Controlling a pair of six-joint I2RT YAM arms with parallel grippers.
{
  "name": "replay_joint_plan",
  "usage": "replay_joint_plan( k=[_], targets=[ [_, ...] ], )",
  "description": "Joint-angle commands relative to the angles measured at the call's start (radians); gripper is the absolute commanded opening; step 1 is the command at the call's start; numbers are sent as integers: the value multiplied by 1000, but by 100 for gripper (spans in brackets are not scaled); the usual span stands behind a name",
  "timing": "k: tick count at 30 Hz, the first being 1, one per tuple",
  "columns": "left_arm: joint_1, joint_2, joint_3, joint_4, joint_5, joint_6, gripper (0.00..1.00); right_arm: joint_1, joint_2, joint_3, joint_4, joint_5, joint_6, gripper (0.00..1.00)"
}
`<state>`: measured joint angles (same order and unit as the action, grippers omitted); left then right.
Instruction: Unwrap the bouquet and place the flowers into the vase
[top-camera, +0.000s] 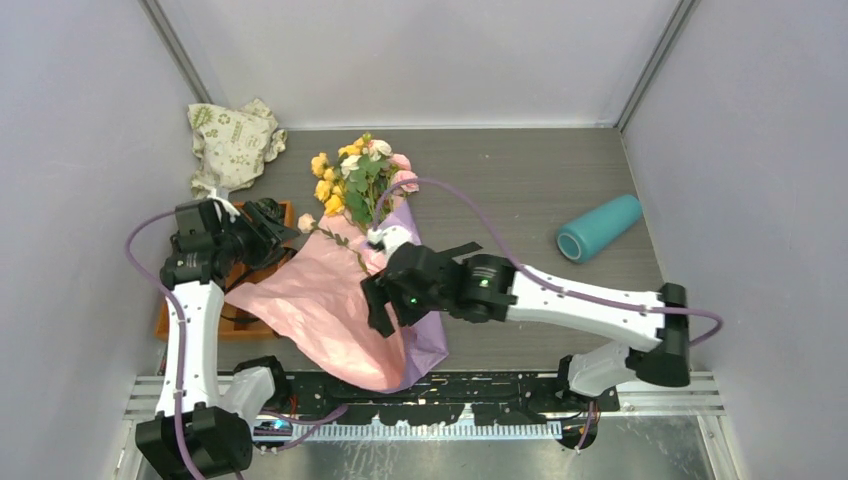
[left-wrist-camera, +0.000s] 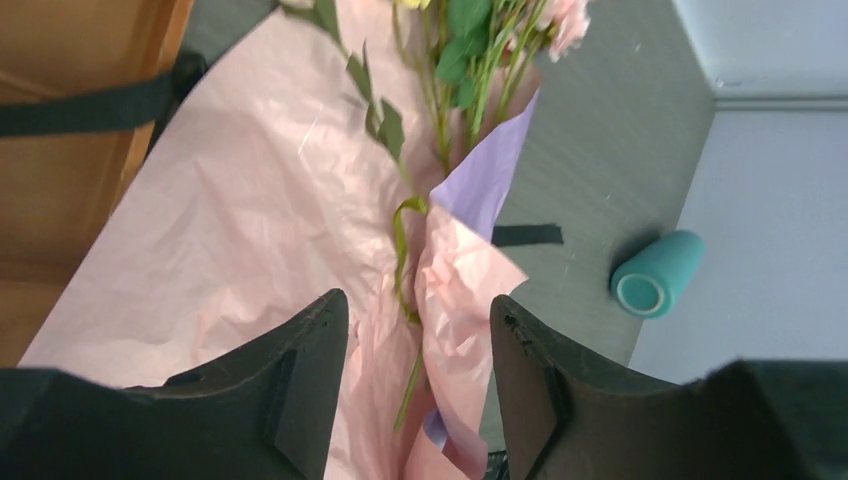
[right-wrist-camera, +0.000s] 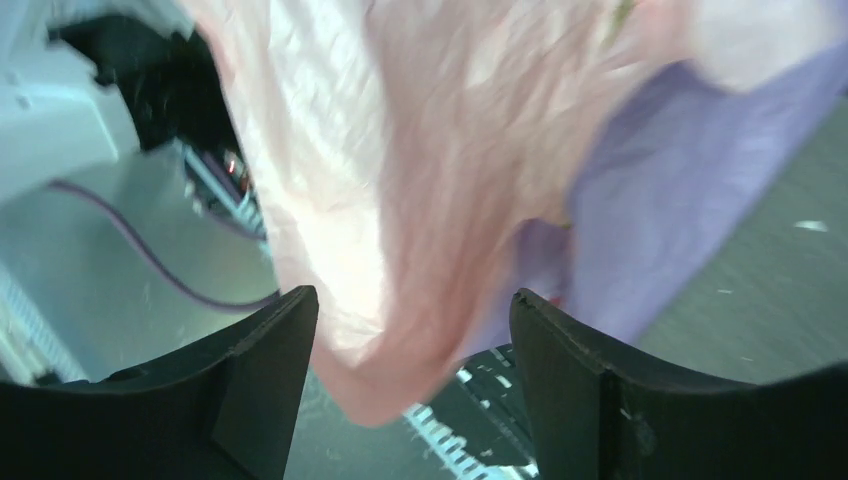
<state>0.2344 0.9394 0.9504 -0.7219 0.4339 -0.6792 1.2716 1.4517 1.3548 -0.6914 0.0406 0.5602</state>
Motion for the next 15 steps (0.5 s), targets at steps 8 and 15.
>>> replay_joint_plan(
  k=[8,15],
  targets=[
    [-288,-61,-147,24,-107,-1,50,-209,52,-104,-22,178,102,78],
    [-382,-140,-256,-10,-231,-21,48,-215,235,-5,8,158,84,77]
  ],
)
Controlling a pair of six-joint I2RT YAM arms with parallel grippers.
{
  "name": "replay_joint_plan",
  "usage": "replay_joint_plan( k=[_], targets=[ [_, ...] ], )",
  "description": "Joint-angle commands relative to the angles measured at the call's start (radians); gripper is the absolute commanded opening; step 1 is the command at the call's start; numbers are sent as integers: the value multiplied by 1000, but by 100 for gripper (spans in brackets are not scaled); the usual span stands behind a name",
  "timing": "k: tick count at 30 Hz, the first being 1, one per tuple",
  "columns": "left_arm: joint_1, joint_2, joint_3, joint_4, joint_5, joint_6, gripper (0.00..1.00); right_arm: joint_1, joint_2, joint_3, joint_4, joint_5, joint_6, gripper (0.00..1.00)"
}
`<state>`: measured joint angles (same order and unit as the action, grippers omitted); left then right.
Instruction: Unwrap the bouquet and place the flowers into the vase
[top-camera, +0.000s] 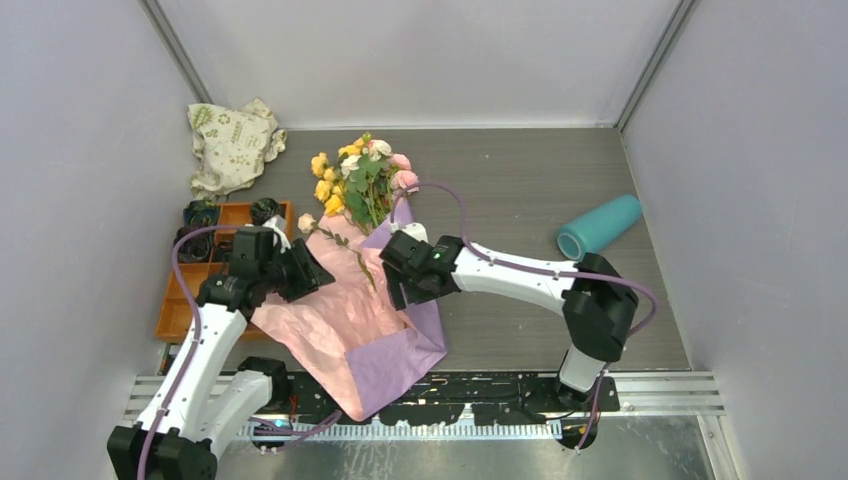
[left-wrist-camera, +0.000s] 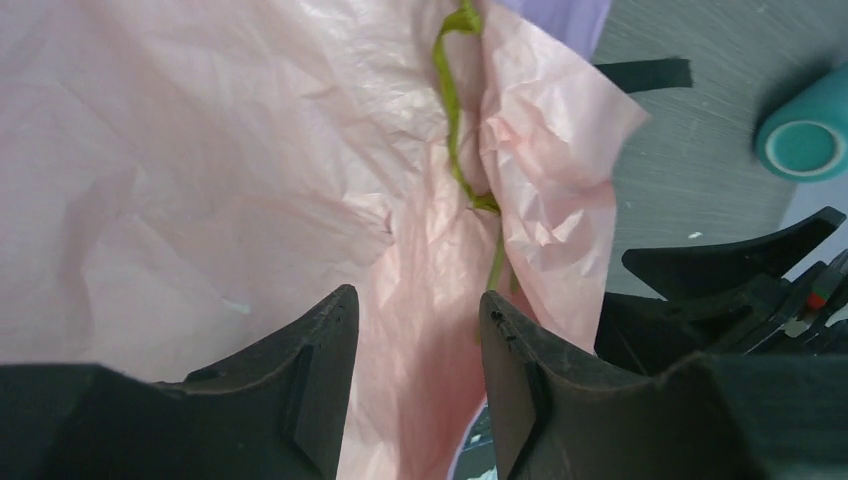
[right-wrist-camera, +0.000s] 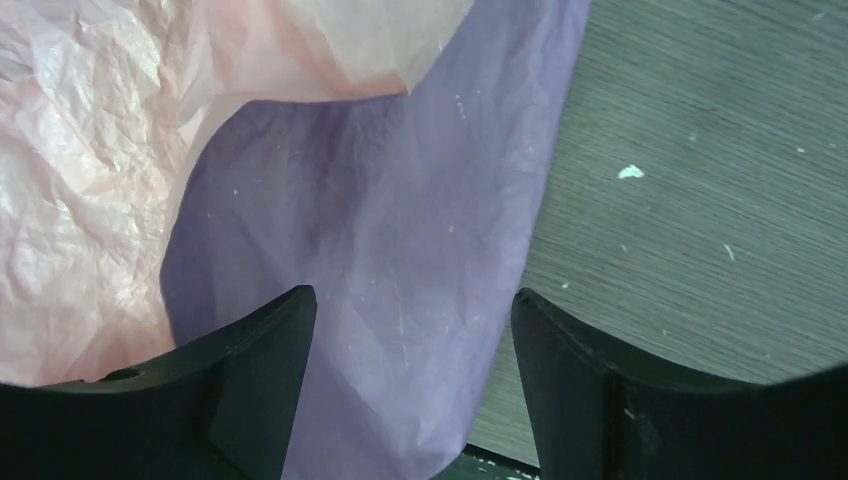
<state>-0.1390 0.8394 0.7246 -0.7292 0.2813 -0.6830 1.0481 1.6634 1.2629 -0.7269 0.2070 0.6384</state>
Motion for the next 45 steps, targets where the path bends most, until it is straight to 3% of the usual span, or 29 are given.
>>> replay_joint_plan(
  k=[1,12,22,24,25,27,28,29,37,45],
  targets=[
    [-9,-47,-43,-6,-77,-17,48,8,30,97,43,-7,12,76],
    [-44,-72,-155,40,-138,-70,45,9,-99,80,66,-40,63,76],
    [-53,15,-139,88,-164,-56,44,9,97,107,160,-168,61,74],
    [-53,23,-142,99,-163,-56,44,7,144,141,142,-161,46,67],
    [-54,27,-142,104,-163,-56,44,8,161,154,136,-154,38,56],
    [-54,37,-140,115,-166,-56,44,6,175,176,117,-119,28,21],
    [-54,42,-140,123,-167,-55,44,5,173,186,105,-96,21,8],
    [-55,49,-142,134,-169,-55,44,6,165,197,84,-59,19,1],
    [-80,213,-153,286,-143,-76,41,-21,-85,110,-125,349,114,1],
    [-126,407,-103,378,-152,-69,39,-213,-210,-108,-413,531,426,3]
  ],
)
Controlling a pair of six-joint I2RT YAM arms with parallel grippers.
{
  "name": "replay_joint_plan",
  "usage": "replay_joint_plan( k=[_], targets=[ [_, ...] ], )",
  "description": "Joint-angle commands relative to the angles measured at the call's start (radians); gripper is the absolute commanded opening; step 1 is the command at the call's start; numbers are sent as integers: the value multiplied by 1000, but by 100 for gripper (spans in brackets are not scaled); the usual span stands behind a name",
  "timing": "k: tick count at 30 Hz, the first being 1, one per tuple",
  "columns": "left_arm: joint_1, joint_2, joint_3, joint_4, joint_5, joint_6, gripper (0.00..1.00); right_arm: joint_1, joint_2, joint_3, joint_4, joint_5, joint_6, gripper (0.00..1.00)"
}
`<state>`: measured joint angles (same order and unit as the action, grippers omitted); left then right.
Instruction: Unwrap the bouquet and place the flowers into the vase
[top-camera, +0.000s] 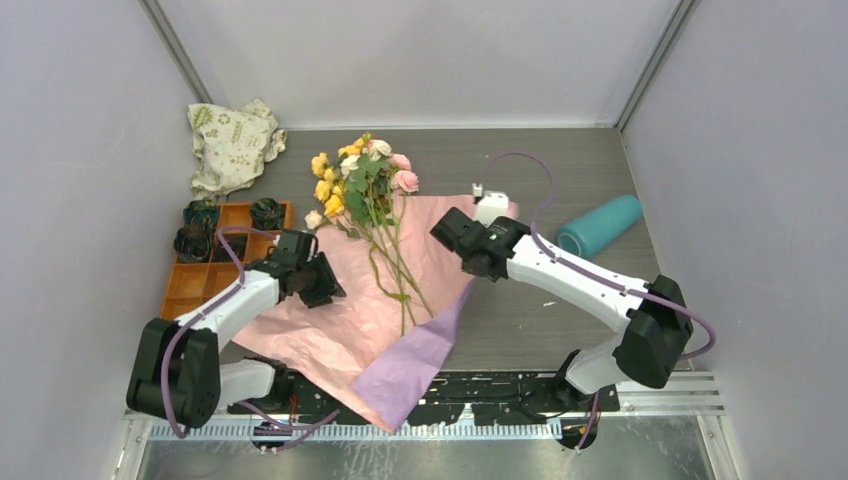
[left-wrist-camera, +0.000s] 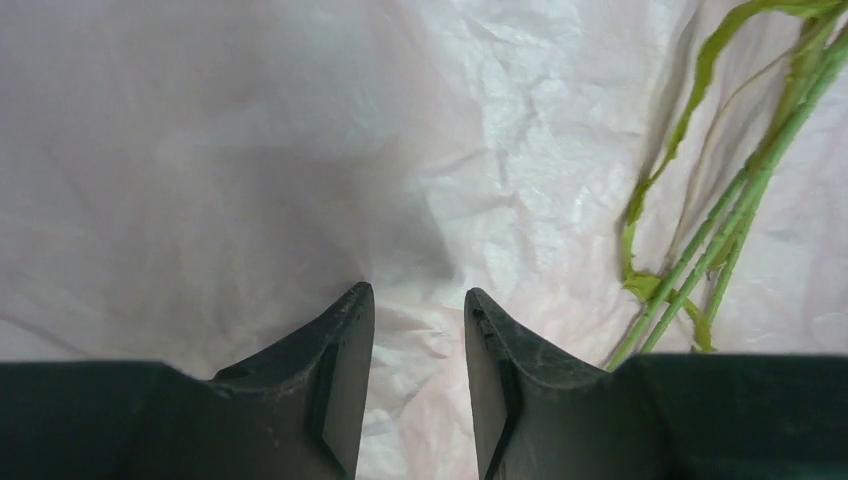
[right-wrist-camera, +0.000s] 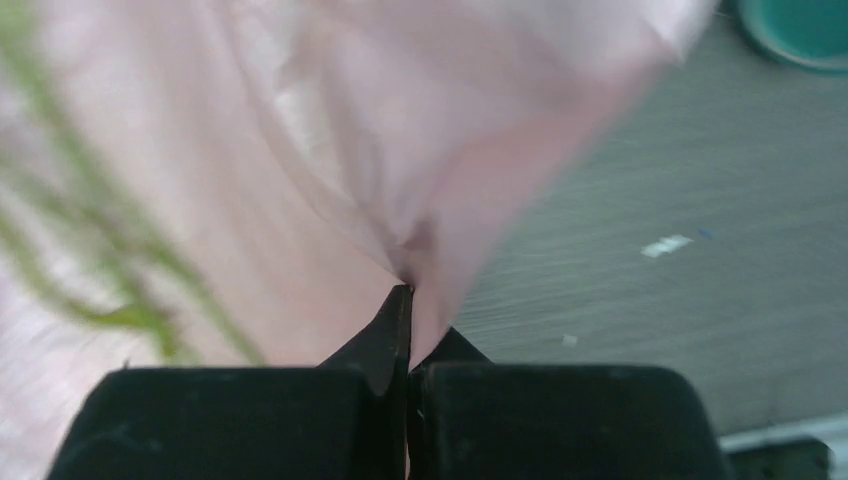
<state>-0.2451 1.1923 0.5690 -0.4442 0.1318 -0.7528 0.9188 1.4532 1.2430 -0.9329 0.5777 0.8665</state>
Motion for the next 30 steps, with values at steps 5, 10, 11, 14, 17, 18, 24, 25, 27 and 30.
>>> replay_joint_plan(
  k=[5,10,11,14,17,18,24,25,27,30],
  targets=[
    [-41,120,71,105,-22,9,39,-104,-42,-78,-301,239,285,40],
    [-48,155,62,126,-30,8,38,-44,-142,7,-179,255,134,61],
    [-49,162,60,131,-30,6,38,-44,-145,10,-116,206,67,61],
    [-49,190,61,151,-31,2,38,-43,-83,16,19,39,-55,55],
    [-53,225,76,163,-26,0,37,-46,84,56,52,-88,-118,49],
    [-54,236,83,167,-25,0,37,-47,140,64,68,-121,-124,47],
    [-56,300,119,168,-35,4,36,-46,314,35,224,-269,-109,45],
    [-56,313,124,168,-38,5,36,-46,332,39,230,-272,-108,45],
    [-56,345,139,169,-44,8,36,-51,360,47,243,-285,-113,45],
    [-54,404,170,175,-50,10,35,-68,393,59,261,-303,-121,46]
  ],
)
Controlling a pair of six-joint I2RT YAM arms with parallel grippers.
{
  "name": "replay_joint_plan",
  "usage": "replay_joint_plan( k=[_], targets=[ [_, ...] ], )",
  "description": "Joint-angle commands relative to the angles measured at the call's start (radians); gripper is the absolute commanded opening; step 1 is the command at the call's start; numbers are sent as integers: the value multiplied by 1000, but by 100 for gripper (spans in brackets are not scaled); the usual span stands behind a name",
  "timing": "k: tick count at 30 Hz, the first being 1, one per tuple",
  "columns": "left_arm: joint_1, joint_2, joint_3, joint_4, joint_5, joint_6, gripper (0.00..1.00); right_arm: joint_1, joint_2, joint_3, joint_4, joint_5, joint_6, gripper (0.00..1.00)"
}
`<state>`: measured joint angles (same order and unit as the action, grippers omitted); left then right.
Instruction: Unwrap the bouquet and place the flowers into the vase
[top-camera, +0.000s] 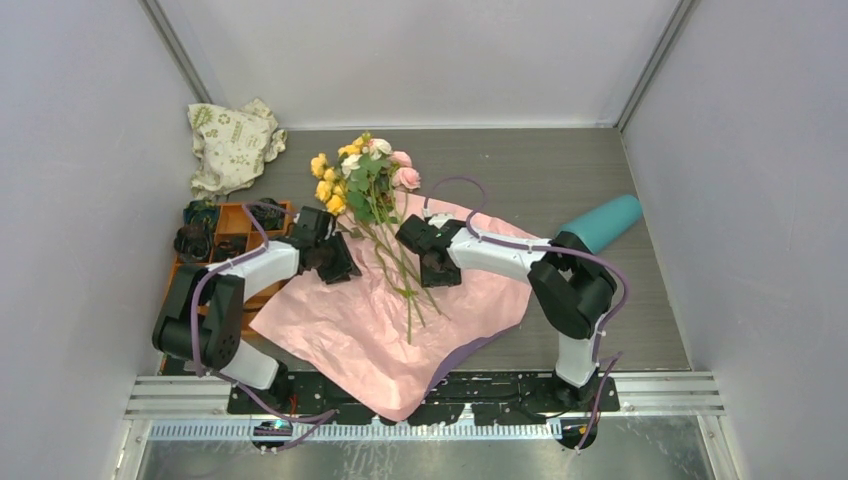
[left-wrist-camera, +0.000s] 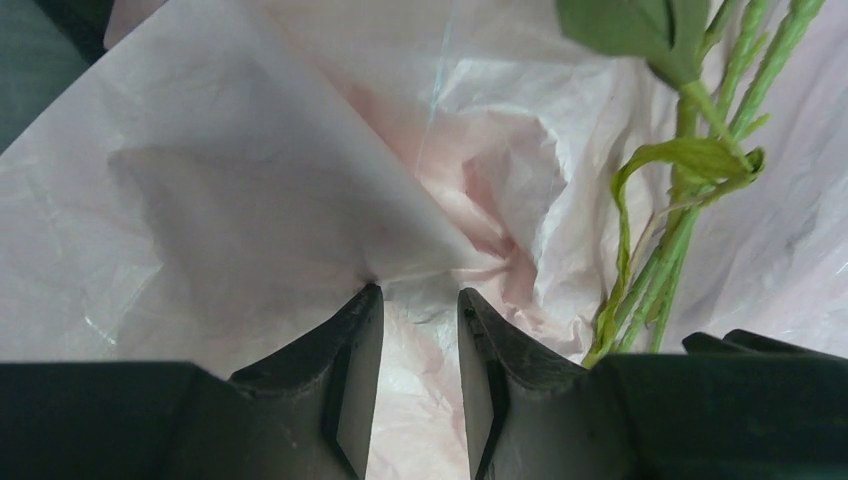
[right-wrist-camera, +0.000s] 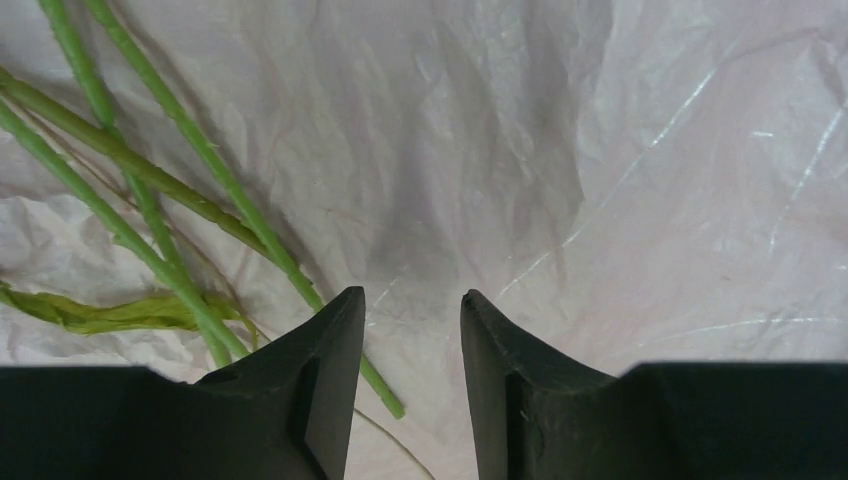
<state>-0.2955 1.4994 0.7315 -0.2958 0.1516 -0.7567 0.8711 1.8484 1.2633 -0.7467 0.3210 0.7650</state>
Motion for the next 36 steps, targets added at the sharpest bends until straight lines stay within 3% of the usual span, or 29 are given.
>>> replay_joint_plan(
  k=[1,7,20,23,27,36],
  targets=[
    [-4,116,21,29,-71,13,35,-30,12,46,78,-59,-22,47],
    [19,206,94,29,-80,20,34,-108,144,133,93,-115,-49,48],
    [192,277,208,5,-57,87,30,-290,385,440,67,-146,-122,47],
    [193,244,207,-11,-32,92,29,-289,333,436,56,-123,-141,46],
    [183,125,153,-22,18,73,28,-250,121,312,96,-87,-154,47],
    [124,-272,109,-146,8,60,30,-14,-182,55,-9,-37,-99,49]
  ],
)
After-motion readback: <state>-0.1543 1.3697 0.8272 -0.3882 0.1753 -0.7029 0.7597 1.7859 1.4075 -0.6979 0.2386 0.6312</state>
